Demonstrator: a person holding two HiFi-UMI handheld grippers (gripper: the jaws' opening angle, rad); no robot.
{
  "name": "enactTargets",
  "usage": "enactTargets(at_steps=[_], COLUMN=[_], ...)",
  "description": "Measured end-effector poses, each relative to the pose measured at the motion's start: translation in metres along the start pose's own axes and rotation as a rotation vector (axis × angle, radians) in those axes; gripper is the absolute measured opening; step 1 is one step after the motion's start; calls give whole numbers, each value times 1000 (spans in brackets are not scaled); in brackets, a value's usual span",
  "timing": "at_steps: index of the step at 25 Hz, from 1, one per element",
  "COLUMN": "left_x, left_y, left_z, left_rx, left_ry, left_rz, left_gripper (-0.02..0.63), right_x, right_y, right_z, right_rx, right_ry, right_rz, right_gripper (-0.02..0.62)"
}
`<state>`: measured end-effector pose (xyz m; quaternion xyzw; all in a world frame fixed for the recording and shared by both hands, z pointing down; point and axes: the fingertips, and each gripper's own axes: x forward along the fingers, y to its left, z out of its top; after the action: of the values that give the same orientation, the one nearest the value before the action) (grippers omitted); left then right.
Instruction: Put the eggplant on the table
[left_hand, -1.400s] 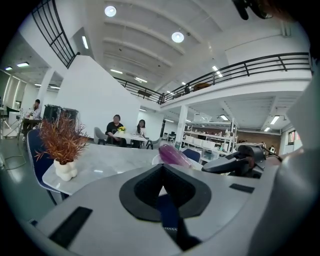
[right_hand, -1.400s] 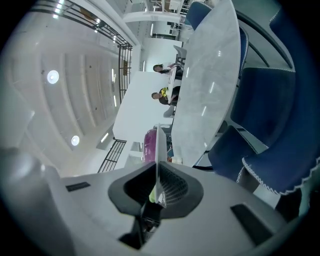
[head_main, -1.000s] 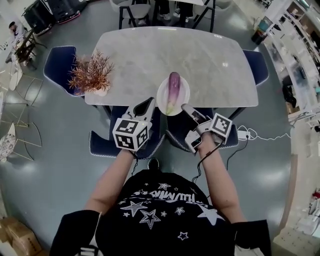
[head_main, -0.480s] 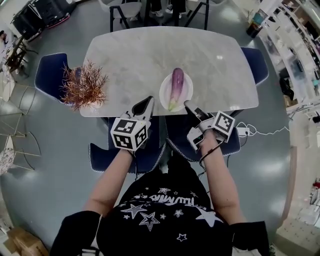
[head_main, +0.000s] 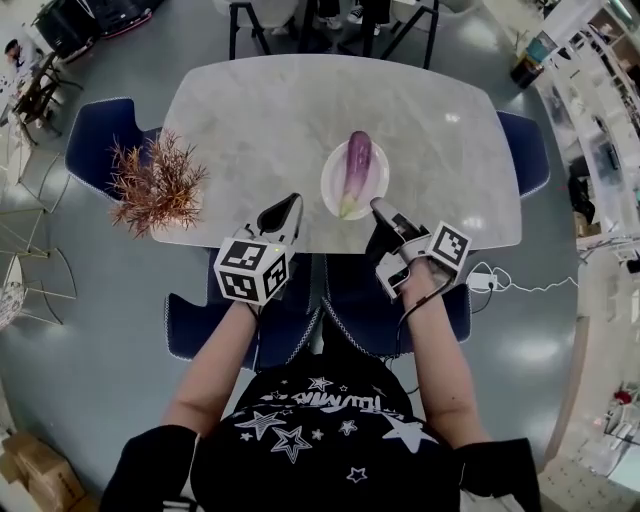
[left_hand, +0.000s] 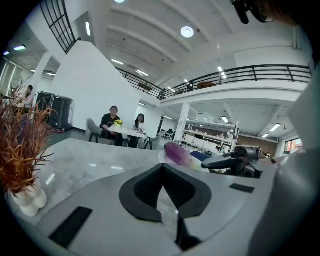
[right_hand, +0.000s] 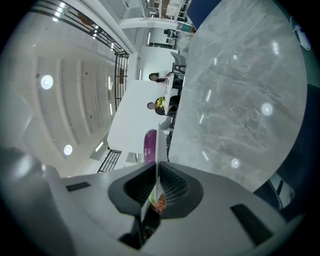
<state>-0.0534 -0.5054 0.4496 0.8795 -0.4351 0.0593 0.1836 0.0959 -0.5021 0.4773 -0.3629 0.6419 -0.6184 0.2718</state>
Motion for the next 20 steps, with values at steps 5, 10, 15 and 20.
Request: enactTargets(at_steps=[5, 10, 15, 20], left_x=[36, 70, 105, 129], left_y=[13, 17, 24, 41], left_z=[6, 12, 7, -2], left_rx=[5, 25, 14, 3], left_ry=[15, 37, 57, 92], left_rz=[21, 24, 29, 42], left_gripper=[8, 6, 7, 6], right_x=[25, 45, 62, 82], right_y=[-11, -14, -40, -78], right_z=[35, 74, 104, 105], right_rx=[-11, -7, -38, 5], right_ry=[20, 22, 56, 77], right_rz=[-17, -15, -67, -109], right_gripper=[21, 21, 21, 21])
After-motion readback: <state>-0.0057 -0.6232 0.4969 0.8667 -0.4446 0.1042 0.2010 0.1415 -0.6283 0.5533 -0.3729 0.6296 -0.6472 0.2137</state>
